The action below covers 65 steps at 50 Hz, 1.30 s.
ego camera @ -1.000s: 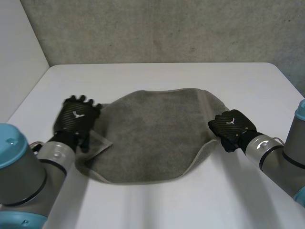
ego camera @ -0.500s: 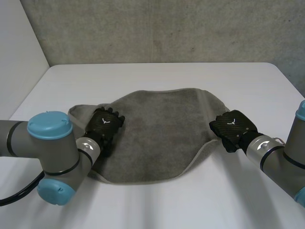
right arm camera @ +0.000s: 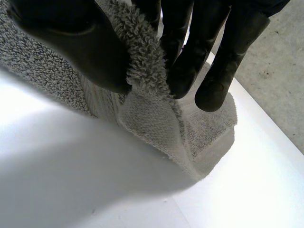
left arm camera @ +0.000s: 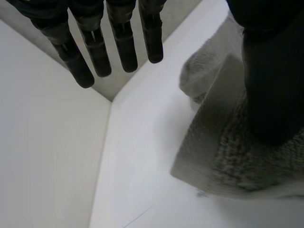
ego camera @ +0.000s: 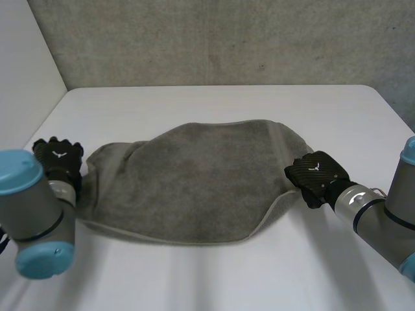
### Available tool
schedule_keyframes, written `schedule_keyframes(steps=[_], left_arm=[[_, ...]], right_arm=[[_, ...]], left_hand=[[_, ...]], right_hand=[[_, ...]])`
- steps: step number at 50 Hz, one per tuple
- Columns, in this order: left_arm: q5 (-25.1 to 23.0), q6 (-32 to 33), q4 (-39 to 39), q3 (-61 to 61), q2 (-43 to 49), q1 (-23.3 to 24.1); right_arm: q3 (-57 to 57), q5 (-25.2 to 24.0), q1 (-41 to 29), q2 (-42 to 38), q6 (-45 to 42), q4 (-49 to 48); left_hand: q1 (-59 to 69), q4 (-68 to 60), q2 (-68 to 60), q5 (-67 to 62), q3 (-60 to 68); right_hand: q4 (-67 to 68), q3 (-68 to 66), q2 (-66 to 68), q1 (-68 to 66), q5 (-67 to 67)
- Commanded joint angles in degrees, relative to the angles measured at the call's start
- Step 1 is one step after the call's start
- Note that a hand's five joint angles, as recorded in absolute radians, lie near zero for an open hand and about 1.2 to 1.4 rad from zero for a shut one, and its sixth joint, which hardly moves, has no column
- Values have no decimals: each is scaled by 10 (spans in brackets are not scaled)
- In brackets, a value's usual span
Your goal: Fold the towel.
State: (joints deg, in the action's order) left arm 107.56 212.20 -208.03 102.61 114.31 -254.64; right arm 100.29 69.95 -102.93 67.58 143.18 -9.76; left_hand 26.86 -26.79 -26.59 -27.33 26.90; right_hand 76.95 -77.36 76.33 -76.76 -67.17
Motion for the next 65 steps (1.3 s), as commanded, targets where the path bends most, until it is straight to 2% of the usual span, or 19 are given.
schedule_keyframes(steps=[1, 6, 9, 11, 13, 14, 16, 19, 21, 27, 32, 40, 49, 57, 60, 61, 62, 64, 65], left_arm=[[-6, 2, -41, 87, -72, -3], [-9, 15, -41, 112, -90, -1], [-30, 24, -41, 118, -101, 4], [-53, 28, -40, 120, -106, 4], [-115, 35, -30, 127, -130, 1], [-115, 35, -30, 127, -130, 1], [-174, 36, -4, 138, -156, -3], [-198, 36, 15, 141, -168, -4], [-236, 37, 59, 144, -186, -10], [-281, 37, 148, 143, -204, -37], [-343, 63, 253, 145, -206, -74], [-354, 77, 237, 154, -191, -105], [-349, 80, 172, 147, -123, -105], [-333, 81, 134, 117, -63, -99], [-322, 81, 133, 105, -41, -96], [-319, 81, 133, 100, -35, -95], [-319, 81, 133, 100, -35, -95], [-316, 80, 132, 91, -32, -95], [-316, 80, 132, 91, -32, -95]], right_arm=[[-1, 0, -3, 0, 0, 0], [0, 0, -3, 0, 0, 0], [0, 1, -3, 0, 0, 0], [0, 1, -3, 0, 0, 0], [1, 1, -3, 0, 0, 0], [1, 1, -3, 0, 0, 0], [1, 1, -3, 0, 0, 0], [1, 0, -1, 1, 0, 1], [1, -1, 1, 1, 0, 1], [1, -1, 2, 1, 0, 1], [1, -2, 0, 0, 0, 0], [1, -2, -2, 0, 0, 0], [1, -1, 0, 0, 0, 1], [1, 1, 3, 0, 0, 1], [1, 3, 4, 0, 0, 1], [1, 4, 4, 0, 0, 1], [1, 4, 4, 0, 0, 1], [-3, 4, 5, 1, 1, 1], [-3, 4, 5, 1, 1, 1]], left_hand=[[-29, 28, 26, 133, -29], [-32, 31, 29, 137, -32], [-39, 38, 36, 143, -39], [-40, 40, 38, 145, -41], [-40, 40, 38, 145, -41], [-40, 40, 38, 145, -41], [-40, 40, 38, 145, -41], [-40, 40, 38, 145, -41], [-40, 40, 38, 145, -41], [-37, 36, 34, 142, -37], [-32, 31, 29, 137, -32], [-34, 33, 31, 138, -34], [-30, 29, 27, 135, -31], [51, -51, -53, 54, 50], [116, -117, -119, -11, 116], [206, -207, -209, -101, 206], [207, -208, -210, -102, 207], [401, -402, -404, -296, 401], [402, -403, -405, -297, 402]], right_hand=[[31, -26, 37, -32, -28], [31, -26, 37, -32, -28], [31, -26, 37, -32, -28], [31, -26, 37, -32, -28], [31, -26, 37, -32, -28], [31, -26, 37, -32, -28], [31, -26, 37, -32, -28], [31, -26, 37, -32, -28], [31, -26, 37, -32, -28], [31, -26, 37, -32, -28], [31, -26, 37, -32, -28], [31, -26, 37, -32, -28], [31, -26, 37, -32, -28], [31, -26, 37, -32, -28], [31, -26, 37, -32, -28], [31, -26, 37, -32, -28], [31, -26, 37, -32, -28], [31, -26, 37, -32, -28], [31, -26, 37, -32, -28]])
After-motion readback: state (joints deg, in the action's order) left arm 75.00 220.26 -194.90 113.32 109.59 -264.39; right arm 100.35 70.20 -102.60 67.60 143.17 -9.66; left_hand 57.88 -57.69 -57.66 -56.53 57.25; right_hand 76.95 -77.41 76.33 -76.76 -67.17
